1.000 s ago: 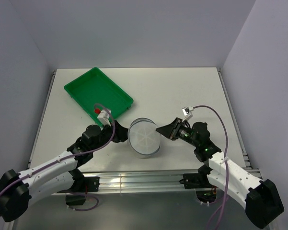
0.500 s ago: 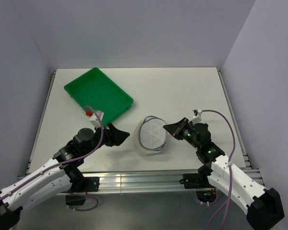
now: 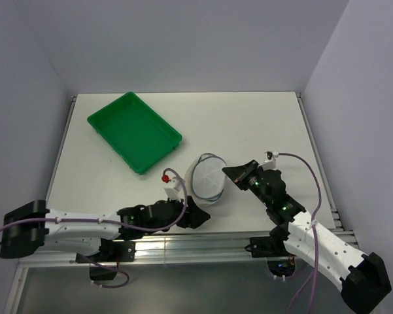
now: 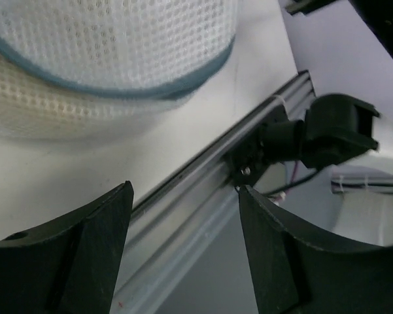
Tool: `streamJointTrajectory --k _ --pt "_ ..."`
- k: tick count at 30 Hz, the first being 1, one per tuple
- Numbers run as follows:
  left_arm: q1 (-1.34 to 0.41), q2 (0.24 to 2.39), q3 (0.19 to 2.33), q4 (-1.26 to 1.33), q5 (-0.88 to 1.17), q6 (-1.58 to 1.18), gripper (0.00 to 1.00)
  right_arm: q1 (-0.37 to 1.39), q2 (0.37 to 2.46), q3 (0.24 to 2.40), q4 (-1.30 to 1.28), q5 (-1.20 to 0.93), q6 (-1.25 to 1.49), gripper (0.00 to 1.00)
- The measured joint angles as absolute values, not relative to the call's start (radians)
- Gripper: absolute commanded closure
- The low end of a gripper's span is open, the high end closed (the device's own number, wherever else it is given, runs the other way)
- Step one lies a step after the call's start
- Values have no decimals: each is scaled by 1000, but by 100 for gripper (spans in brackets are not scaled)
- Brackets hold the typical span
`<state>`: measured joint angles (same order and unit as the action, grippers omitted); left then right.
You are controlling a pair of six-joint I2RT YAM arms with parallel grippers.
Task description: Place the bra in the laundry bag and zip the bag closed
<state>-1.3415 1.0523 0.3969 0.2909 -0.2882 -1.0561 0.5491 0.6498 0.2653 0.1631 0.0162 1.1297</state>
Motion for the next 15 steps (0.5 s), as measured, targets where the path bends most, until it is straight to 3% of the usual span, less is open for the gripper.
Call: streamJointTrajectory --k 2,8,15 --pt "-1354 1149 447 305 -322 -1050 35 561 643 264 165 23 1134 100" --pt "-1399 1273 649 266 -465 -1006 31 573 597 241 166 40 1140 100" --pt "-1398 1374 687 302 -473 -1026 33 574 579 202 177 36 1155 100"
